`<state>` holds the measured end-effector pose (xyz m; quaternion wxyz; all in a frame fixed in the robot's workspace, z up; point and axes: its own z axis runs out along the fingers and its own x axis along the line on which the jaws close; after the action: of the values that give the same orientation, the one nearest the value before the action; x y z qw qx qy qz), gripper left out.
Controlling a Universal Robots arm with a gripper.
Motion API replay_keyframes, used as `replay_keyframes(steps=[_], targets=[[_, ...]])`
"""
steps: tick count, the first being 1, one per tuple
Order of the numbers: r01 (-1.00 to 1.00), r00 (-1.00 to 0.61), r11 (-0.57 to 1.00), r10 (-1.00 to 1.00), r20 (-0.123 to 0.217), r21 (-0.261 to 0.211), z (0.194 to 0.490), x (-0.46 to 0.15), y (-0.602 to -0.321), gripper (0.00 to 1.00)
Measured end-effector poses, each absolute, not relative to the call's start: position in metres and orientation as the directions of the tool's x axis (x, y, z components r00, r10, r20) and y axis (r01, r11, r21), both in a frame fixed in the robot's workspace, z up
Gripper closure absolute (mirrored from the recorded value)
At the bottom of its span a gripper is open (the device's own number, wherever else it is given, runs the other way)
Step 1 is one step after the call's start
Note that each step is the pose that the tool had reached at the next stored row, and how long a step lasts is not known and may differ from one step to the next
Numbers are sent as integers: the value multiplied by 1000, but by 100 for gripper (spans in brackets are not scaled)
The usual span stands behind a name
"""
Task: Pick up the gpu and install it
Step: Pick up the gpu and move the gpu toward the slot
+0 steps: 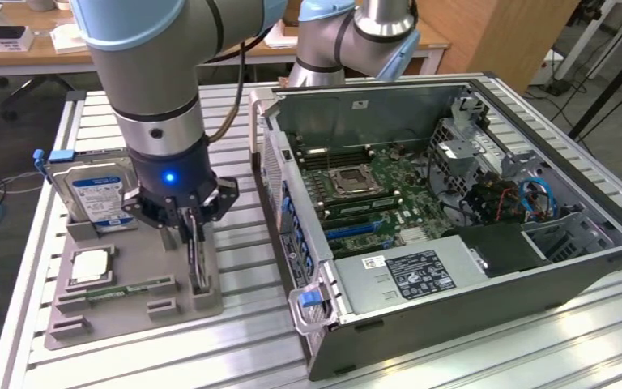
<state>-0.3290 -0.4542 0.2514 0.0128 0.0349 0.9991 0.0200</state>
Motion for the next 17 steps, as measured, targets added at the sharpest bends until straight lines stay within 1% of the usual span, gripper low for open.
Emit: replay_keyframes(steps=[17], targets=[[69, -997, 997, 70, -24, 41, 268, -329, -454, 74]])
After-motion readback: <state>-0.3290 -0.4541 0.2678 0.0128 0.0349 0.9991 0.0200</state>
